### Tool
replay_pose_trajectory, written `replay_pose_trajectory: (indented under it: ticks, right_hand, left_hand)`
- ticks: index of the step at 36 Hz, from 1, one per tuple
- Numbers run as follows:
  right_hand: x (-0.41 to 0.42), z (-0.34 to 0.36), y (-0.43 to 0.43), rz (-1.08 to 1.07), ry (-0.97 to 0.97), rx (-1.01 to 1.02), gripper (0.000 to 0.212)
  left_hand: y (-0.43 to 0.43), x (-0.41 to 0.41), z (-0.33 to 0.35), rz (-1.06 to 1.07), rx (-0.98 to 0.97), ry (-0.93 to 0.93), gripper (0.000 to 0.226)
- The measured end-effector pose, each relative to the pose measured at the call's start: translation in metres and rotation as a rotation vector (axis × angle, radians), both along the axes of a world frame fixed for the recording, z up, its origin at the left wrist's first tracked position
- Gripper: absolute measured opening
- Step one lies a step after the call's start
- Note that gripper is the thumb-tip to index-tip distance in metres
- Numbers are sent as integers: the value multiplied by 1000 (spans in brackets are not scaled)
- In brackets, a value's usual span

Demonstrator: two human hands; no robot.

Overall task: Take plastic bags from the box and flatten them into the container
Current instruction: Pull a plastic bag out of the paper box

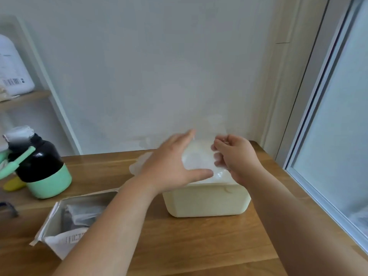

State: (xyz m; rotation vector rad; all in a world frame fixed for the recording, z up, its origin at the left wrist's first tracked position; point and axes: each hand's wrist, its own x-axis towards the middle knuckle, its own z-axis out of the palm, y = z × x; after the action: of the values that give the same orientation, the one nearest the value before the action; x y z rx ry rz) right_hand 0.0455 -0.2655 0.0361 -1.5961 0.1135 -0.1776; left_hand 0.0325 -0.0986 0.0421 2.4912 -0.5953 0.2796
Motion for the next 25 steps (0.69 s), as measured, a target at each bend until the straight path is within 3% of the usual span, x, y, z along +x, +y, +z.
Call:
replay_pose_trajectory:
  ticks: [2,4,8,12,15,17,21,25]
  right_hand:
    - [1,-2,-3,19,3,-24,11]
    - [2,-2,-7,34,7,-22,11]
    - [7,-4,-16,10,16,6,14]
    - [17,-9,-25,-61,49,-4,16]
    - [24,-12,-33,-107,83,-175,13]
    - [28,-15,-37,-110,121,-307,16]
    - [31,-19,-42,-59,206,-701,28]
    - [24,-15,-39,-27,174,-1029,64]
  left_hand:
    - [-9,9,-5,-29,40,150,92]
    - [-11,17,-8,-20,26,166,77]
    - [-6,22,-13,-47,-114,175,12]
    - [5,21,-14,-25,-273,107,12]
    - [17,15,-8,-10,-393,22,17]
    - [26,10,-3,-71,-441,111,9]
    - [32,7,9,-183,-314,363,35]
    - [14,26,6,12,-178,204,14]
